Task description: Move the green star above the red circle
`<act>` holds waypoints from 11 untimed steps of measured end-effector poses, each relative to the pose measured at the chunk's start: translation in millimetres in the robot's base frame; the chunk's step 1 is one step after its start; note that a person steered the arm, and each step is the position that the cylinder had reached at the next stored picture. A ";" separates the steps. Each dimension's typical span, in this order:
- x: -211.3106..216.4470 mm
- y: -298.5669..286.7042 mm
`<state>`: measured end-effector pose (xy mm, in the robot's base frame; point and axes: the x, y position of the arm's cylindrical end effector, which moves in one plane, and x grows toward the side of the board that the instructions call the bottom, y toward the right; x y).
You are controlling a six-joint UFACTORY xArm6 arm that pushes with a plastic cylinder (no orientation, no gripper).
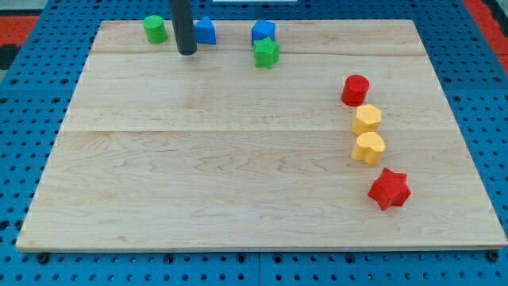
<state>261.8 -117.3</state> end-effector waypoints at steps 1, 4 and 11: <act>-2.6 0.0; -0.9 110.2; 84.2 221.8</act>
